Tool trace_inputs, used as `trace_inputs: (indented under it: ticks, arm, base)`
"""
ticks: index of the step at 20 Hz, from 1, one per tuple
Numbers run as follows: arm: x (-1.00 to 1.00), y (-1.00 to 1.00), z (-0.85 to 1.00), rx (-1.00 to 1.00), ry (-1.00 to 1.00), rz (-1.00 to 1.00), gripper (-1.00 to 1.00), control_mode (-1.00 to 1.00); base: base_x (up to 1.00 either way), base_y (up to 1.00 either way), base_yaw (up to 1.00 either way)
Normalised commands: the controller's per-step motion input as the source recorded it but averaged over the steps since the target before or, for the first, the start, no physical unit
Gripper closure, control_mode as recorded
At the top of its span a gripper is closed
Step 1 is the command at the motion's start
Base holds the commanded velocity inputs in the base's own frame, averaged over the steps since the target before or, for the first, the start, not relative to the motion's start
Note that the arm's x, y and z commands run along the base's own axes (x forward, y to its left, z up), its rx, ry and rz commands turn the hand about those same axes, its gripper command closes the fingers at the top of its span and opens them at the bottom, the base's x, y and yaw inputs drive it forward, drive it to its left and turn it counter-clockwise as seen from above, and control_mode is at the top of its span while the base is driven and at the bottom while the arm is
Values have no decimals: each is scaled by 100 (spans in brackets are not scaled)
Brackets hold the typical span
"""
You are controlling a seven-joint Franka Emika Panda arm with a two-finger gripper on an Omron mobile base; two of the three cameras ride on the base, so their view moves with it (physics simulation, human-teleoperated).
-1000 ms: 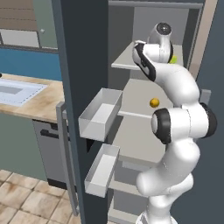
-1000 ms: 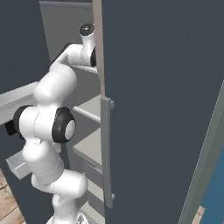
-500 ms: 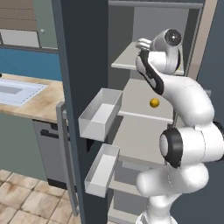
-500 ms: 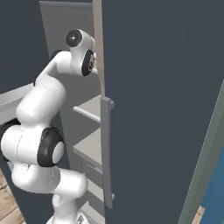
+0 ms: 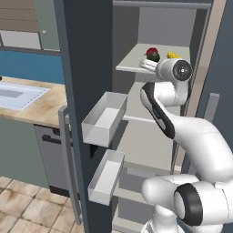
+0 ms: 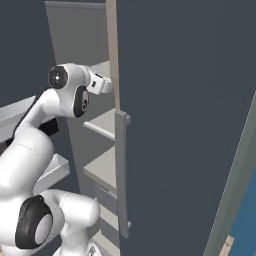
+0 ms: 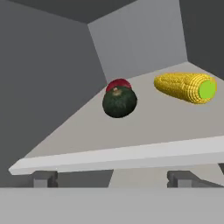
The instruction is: Take the squash and lemon from the second highest rack and move them to the highest rack where the pear and corn are located, to maximize freezer space. Close the freezer door after rearranging.
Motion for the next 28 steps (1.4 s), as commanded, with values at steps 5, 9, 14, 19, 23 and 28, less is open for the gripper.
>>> trace_inputs:
  ticks: [5, 9, 14, 19, 23, 28]
  arm:
    - [-95, 28, -22, -3, 7, 0, -100, -100]
    - [-32, 9, -40, -24, 5, -5, -100, -100]
    - [2, 0, -52, -36, 61, -1, -100, -100]
    - [0, -7, -50, -34, 65, 0, -100, -100]
    - [1, -29, -38, -25, 27, 0, -100, -100]
    - [28, -28, -38, -16, 24, 3, -100, -100]
  base:
    - [0, 0, 0]
    - [0, 0, 0]
    - [0, 0, 0]
    - [0, 0, 0]
    - [0, 0, 0]
    - [0, 0, 0]
